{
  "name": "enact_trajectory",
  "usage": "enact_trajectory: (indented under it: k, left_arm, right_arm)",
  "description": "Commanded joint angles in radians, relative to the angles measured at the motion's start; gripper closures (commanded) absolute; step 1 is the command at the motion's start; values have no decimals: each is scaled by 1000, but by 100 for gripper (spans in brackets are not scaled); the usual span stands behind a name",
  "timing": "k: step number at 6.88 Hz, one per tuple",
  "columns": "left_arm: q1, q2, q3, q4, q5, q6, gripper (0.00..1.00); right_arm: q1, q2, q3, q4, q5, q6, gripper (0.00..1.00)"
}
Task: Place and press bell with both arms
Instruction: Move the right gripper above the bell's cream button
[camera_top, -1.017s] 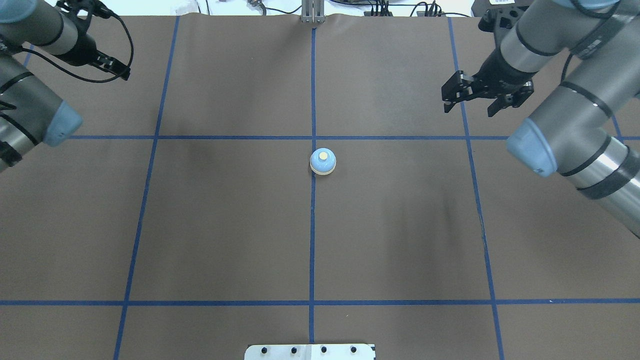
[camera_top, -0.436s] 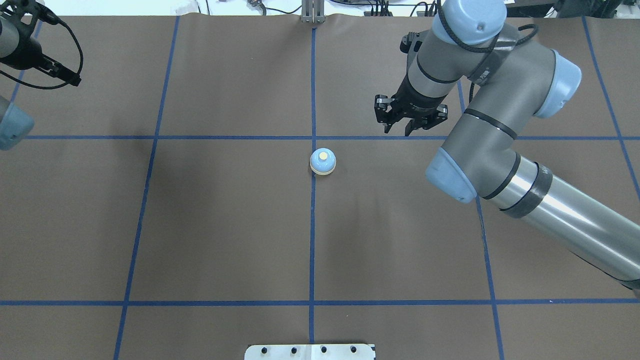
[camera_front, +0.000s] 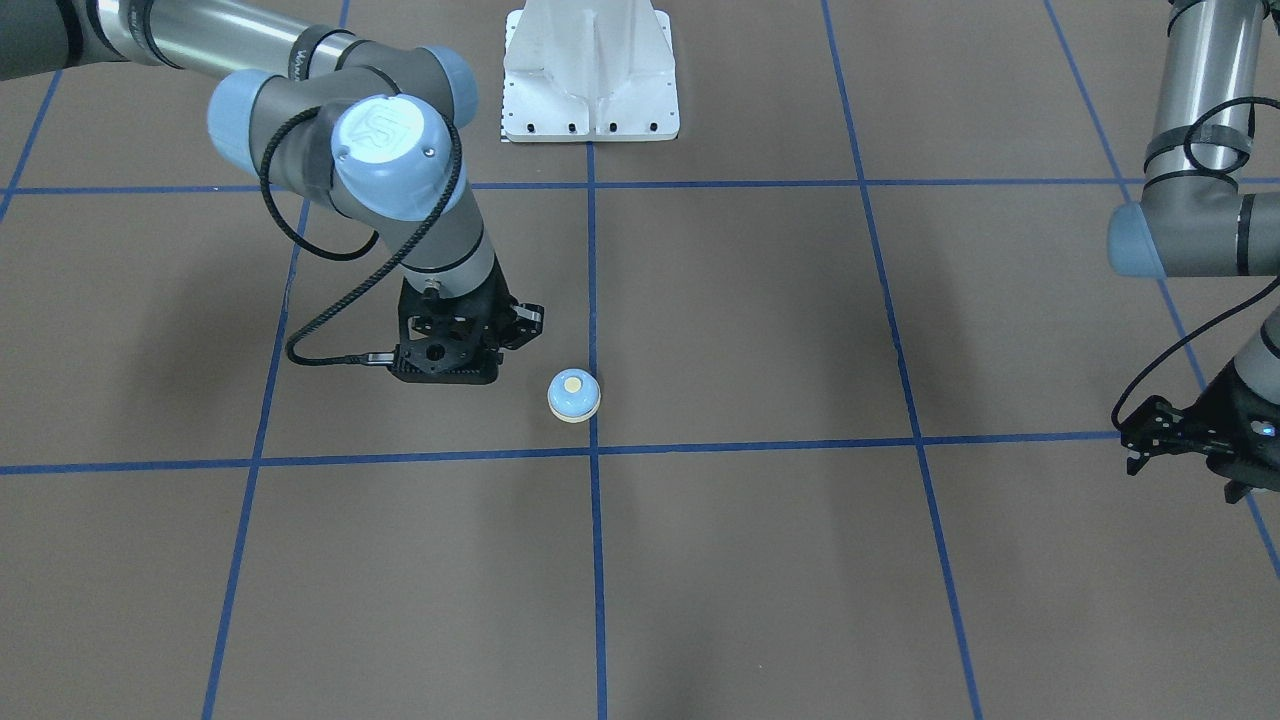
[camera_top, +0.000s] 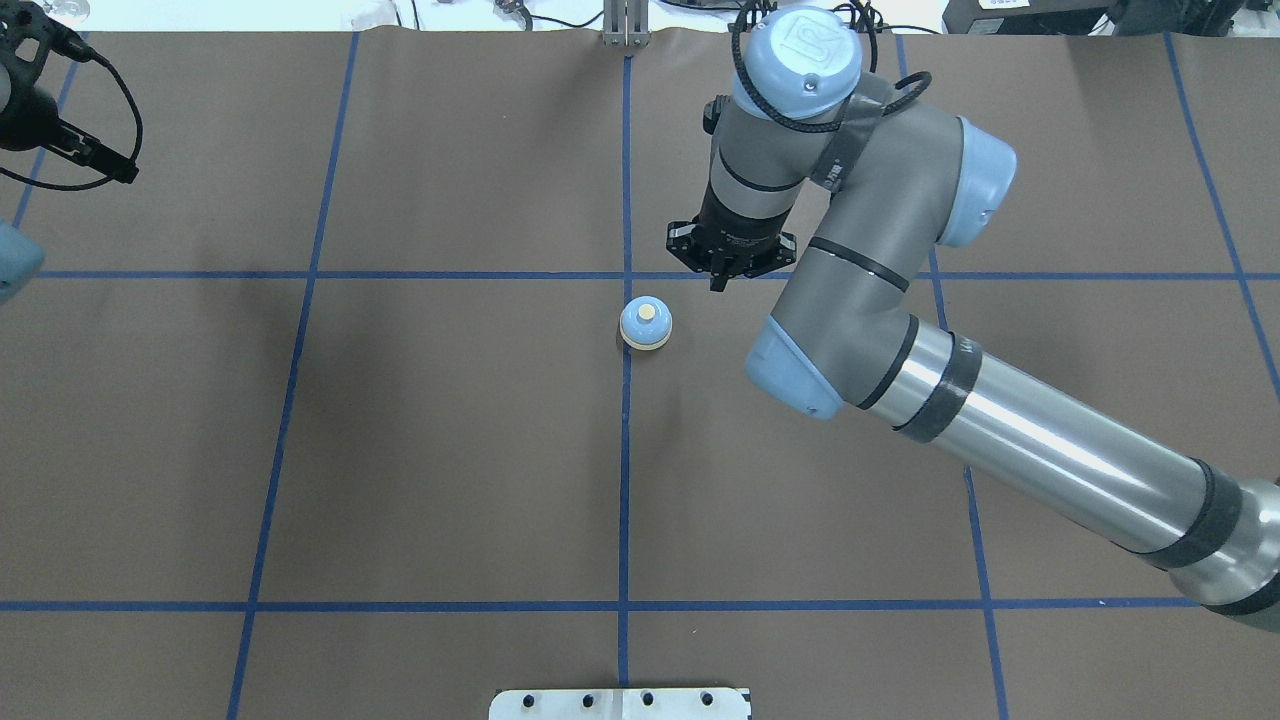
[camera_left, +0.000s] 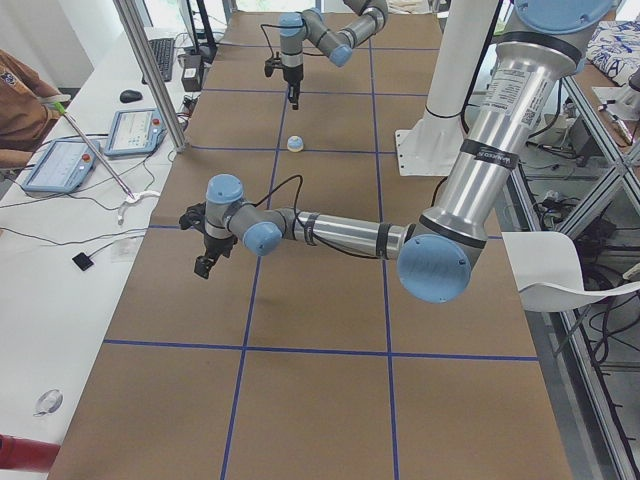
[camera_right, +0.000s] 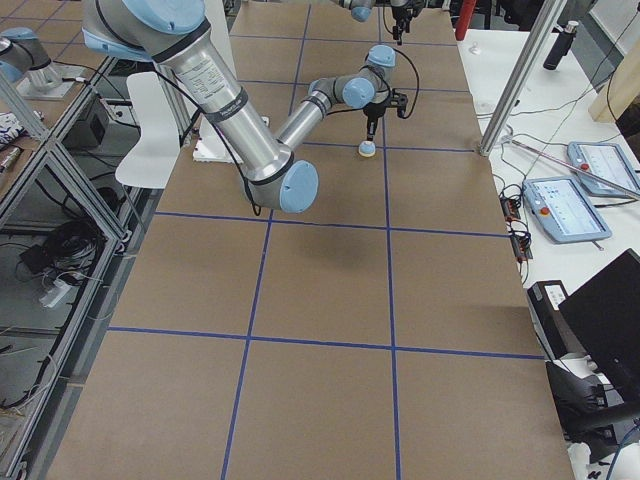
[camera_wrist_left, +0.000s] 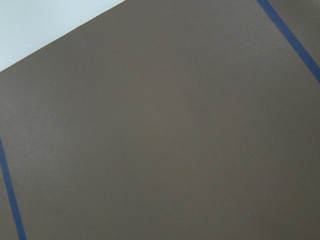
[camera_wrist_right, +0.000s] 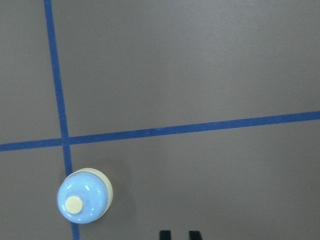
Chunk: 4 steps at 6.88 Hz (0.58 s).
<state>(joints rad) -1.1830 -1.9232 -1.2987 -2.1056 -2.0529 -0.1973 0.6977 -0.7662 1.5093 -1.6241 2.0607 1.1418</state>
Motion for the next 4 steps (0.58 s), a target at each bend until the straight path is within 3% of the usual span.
enact_trajectory:
  k: [1, 4]
  left_arm:
    - [-10, 10, -4, -2, -26, 7, 0]
    - [-12, 13, -11, 4, -26, 7, 0]
  right_arm:
    - [-47, 60, -95, 7, -28, -4, 100]
    - [-64, 113, -204, 92, -51, 10, 100]
